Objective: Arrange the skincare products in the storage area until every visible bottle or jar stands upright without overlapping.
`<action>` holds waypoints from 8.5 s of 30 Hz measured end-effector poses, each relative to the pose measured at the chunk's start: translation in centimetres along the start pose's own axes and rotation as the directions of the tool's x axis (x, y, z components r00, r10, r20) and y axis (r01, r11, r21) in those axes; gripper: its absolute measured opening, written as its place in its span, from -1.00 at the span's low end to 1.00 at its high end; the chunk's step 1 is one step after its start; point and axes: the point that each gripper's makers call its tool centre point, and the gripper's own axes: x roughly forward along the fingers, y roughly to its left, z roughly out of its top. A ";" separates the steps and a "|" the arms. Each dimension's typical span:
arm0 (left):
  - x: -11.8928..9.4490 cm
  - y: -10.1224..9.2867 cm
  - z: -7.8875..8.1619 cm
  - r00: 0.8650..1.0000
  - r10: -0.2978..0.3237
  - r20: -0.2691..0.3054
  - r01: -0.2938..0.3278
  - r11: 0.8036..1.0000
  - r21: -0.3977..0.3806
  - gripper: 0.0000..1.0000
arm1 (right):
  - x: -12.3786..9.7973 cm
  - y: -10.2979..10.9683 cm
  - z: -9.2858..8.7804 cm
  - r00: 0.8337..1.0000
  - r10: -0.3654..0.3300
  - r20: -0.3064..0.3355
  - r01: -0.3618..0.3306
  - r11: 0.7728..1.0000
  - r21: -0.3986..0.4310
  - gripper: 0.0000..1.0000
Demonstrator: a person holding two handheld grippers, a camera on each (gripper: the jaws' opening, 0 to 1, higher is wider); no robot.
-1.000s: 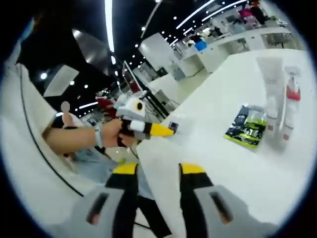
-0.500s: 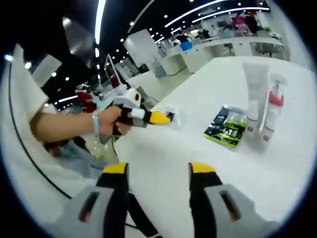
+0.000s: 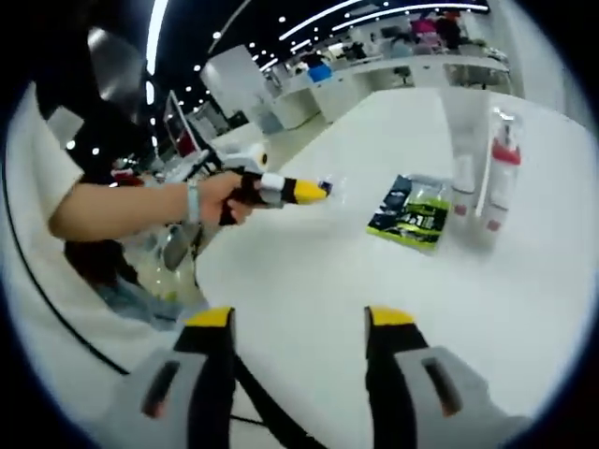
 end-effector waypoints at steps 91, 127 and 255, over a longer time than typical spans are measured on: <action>3.0 4.3 7.7 0.957 0.190 -0.219 -0.177 0.981 0.077 -0.29 | -2.5 1.9 -6.3 0.987 -0.148 0.057 0.122 0.940 0.318 0.05; -18.8 17.3 5.7 0.712 0.698 -0.077 -0.327 0.426 0.844 0.26 | -1.3 3.3 -6.8 0.998 -0.066 -0.018 0.068 0.981 0.181 0.07; -3.6 -16.5 -14.4 0.968 -0.177 0.177 0.163 0.982 0.093 -0.98 | -1.8 3.6 5.4 0.761 0.506 0.406 -0.630 0.726 0.276 -0.97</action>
